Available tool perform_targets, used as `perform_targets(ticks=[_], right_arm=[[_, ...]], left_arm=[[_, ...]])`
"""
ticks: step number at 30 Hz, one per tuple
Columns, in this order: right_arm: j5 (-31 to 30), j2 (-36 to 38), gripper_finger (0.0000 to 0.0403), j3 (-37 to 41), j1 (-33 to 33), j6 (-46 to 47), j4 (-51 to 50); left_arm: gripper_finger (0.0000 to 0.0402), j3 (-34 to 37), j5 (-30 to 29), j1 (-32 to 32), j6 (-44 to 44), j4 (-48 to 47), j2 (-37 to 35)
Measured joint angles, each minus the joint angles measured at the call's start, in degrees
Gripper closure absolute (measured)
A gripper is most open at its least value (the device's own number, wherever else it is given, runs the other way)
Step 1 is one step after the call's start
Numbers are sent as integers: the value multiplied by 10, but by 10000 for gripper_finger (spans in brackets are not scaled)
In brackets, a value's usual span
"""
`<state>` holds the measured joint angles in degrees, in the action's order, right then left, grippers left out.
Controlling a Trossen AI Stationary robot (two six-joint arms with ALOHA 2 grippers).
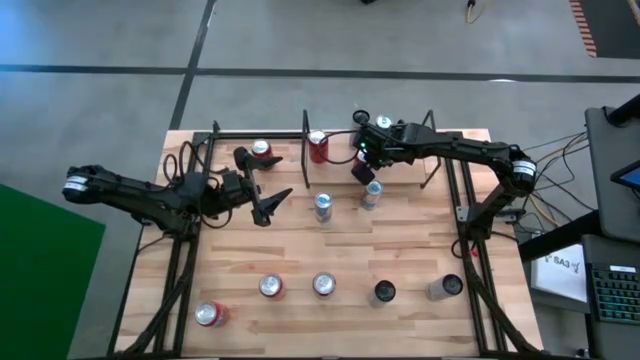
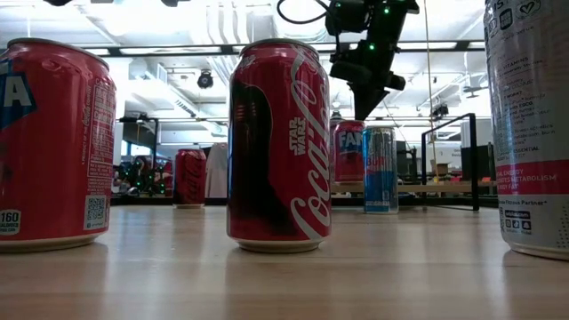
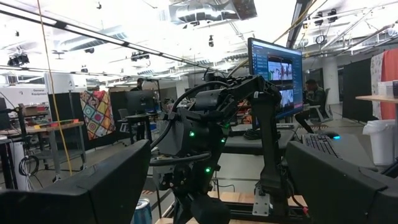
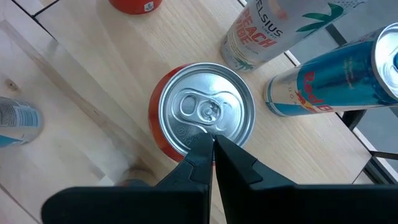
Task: Place canned beverage on shelf
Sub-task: Put the red soda can on the shelf
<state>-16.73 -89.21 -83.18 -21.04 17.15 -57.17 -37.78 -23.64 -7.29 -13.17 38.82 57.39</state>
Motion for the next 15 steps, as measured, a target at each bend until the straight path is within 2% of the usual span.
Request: perform_targets(ticks=[15], right_arm=[[2, 14, 394, 2, -2, 0, -11]], left_arm=[[43, 0, 0, 0, 0, 1, 0]])
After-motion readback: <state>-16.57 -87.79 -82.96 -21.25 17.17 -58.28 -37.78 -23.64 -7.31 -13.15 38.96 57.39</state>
